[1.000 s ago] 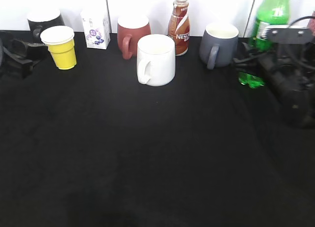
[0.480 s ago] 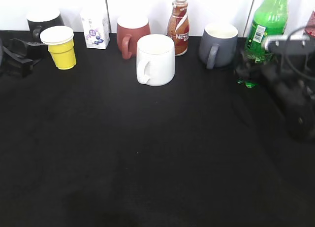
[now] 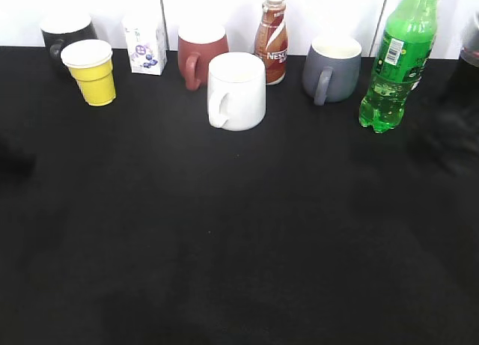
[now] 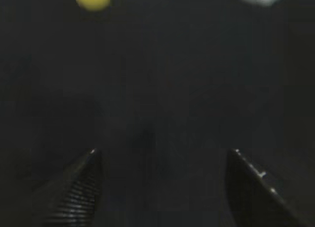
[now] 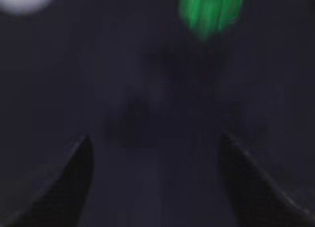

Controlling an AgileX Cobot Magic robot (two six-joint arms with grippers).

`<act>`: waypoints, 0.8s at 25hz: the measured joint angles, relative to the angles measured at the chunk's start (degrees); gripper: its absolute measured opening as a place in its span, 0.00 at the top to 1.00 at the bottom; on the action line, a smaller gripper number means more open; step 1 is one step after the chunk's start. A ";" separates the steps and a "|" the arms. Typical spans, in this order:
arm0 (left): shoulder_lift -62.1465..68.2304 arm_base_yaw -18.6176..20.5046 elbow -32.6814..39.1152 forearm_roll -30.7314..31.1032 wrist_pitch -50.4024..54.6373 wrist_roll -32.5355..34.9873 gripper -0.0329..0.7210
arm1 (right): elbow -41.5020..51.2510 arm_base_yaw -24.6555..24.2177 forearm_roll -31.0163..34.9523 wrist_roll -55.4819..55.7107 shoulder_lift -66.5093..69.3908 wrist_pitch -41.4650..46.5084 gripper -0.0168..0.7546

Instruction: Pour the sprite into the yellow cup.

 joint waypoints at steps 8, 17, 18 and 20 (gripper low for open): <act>-23.96 -1.80 -5.78 -15.41 30.08 7.21 0.18 | -2.14 0.00 -9.67 5.20 -38.32 31.32 0.21; -45.88 -1.80 6.45 -5.03 25.12 7.36 0.18 | 11.17 0.00 -9.29 5.70 -69.45 32.71 0.21; -45.88 -1.80 7.55 -5.03 22.37 7.36 0.18 | 12.14 0.00 -9.29 5.70 -69.51 30.21 0.21; -45.83 -1.80 8.31 -5.03 21.79 7.36 0.18 | 12.76 0.00 -8.67 5.75 -69.51 29.10 0.21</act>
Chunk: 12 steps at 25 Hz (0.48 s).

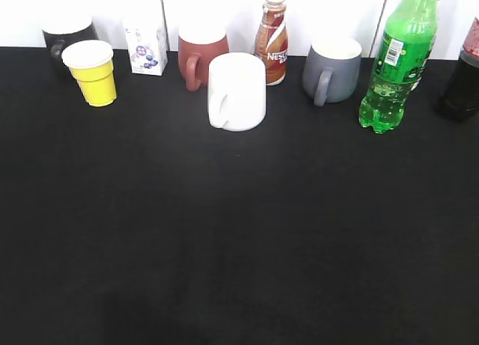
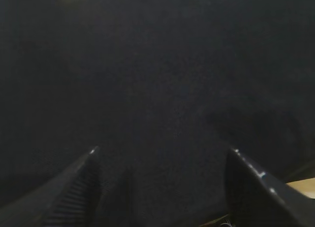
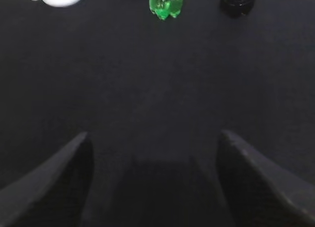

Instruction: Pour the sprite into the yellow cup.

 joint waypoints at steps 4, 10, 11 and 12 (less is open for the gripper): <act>0.00 0.00 0.00 0.00 -0.29 0.00 0.15 | 0.00 0.00 0.03 0.10 0.00 -0.52 0.19; 0.05 0.00 0.00 0.00 -0.29 0.00 0.23 | 0.00 0.00 -0.02 1.06 0.00 -0.58 0.25; 0.05 0.00 0.00 0.00 -0.29 0.00 0.27 | 0.00 0.00 -0.02 1.06 0.00 -0.58 0.28; 0.05 0.00 0.00 0.00 -0.29 0.00 0.30 | 0.00 0.00 -0.02 1.06 0.00 -0.58 0.30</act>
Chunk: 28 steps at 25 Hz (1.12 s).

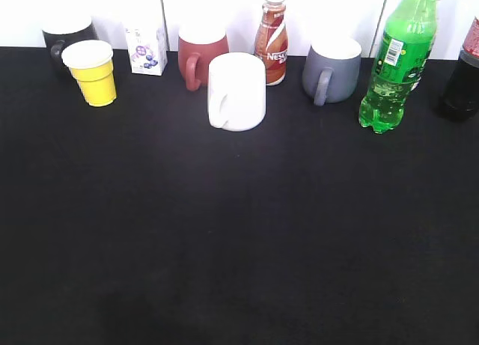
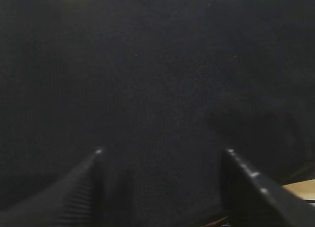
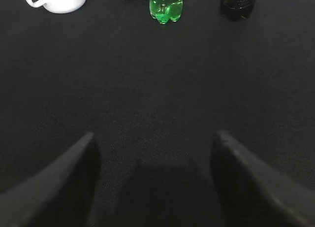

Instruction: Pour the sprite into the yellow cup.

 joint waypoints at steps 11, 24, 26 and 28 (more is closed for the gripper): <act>-2.97 22.10 0.00 0.00 -0.14 0.00 0.49 | 0.00 -19.17 0.00 0.11 0.00 0.00 0.31; -9.16 25.58 0.17 0.00 -0.21 0.04 0.65 | 0.05 -17.15 0.00 0.11 0.00 0.00 0.31; -9.16 25.58 0.17 0.00 -0.21 0.04 0.65 | 0.05 -17.15 0.00 0.16 0.00 0.00 0.31; -9.16 25.58 0.17 0.00 -0.21 0.04 0.65 | 0.05 -17.15 0.00 0.16 0.00 0.00 0.31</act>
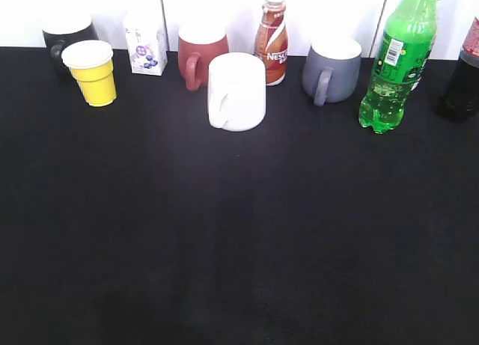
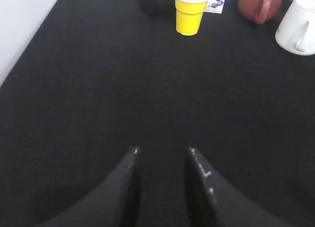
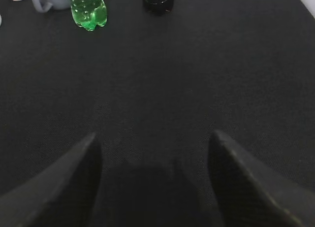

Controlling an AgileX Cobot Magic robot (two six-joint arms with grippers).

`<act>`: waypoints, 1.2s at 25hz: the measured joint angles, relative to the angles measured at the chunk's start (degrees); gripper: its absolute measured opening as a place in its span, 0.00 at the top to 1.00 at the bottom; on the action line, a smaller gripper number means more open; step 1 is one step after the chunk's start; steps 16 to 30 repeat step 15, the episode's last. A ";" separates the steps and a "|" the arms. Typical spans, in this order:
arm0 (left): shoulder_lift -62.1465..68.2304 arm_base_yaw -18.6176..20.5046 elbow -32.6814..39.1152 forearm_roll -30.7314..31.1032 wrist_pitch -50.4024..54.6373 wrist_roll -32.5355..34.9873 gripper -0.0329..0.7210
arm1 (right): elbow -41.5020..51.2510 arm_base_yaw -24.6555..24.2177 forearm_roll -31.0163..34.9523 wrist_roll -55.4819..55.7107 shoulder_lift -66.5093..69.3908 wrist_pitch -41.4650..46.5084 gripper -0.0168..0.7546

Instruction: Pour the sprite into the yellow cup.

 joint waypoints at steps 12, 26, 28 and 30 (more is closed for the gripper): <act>0.00 0.00 0.00 0.00 0.00 0.00 0.65 | 0.00 0.00 0.00 0.00 0.00 0.00 0.31; 0.00 0.00 0.00 0.00 0.00 0.00 0.65 | 0.00 0.00 0.00 0.00 0.00 0.00 0.31; 0.00 0.00 0.00 0.00 0.00 0.00 0.65 | 0.00 0.00 0.00 0.00 0.00 0.00 0.31; 0.00 0.00 0.00 0.00 0.00 0.00 0.65 | 0.00 0.00 0.00 0.00 0.00 0.00 0.31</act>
